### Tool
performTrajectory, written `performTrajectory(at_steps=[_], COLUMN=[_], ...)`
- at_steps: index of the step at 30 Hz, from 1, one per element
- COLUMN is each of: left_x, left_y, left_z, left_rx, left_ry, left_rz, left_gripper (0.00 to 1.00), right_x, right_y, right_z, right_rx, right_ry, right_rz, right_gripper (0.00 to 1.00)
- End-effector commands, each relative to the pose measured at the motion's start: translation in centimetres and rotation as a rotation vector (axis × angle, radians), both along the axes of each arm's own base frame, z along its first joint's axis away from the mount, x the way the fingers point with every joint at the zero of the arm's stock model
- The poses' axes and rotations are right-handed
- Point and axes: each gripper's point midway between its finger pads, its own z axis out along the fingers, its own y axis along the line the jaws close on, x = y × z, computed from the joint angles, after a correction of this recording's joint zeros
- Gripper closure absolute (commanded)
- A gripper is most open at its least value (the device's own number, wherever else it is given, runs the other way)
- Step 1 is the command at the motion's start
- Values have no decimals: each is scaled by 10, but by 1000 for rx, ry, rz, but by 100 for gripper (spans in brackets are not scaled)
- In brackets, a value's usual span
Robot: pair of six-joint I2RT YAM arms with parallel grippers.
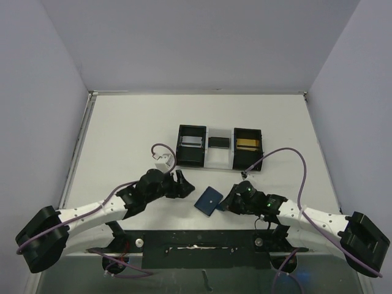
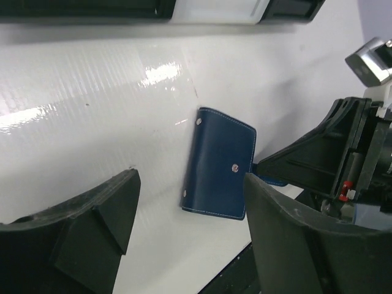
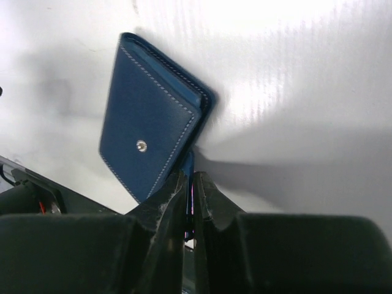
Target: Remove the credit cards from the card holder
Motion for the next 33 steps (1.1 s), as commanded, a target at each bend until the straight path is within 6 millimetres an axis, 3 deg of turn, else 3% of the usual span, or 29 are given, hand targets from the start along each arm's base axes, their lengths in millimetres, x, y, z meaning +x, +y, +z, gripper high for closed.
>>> performTrajectory(at_steps=[1, 3, 11, 18, 24, 27, 33], left_x=[13, 15, 15, 10, 10, 9, 7], left_y=[18, 27, 53, 61, 61, 59, 48], left_z=[24, 31, 47, 40, 35, 33, 35], left_rx=[-21, -34, -99, -97, -63, -68, -88], left_ry=[-107, -137, -208, -192, -164, -159, -153], left_rz=[93, 127, 224, 238, 241, 232, 187], left_gripper=[28, 21, 21, 21, 21, 21, 21], right_x=[26, 33, 49, 56, 50, 52, 51], right_y=[23, 28, 65, 96, 125, 121, 85], right_z=[55, 70, 120, 113, 122, 119, 92], right_rx=[77, 72, 110, 104, 188, 162, 95], right_ry=[-178, -226, -360, -338, -367, -360, -326], right_rz=[73, 107, 292, 430, 550, 535, 462], right_gripper=[96, 96, 95, 94, 94, 94, 93])
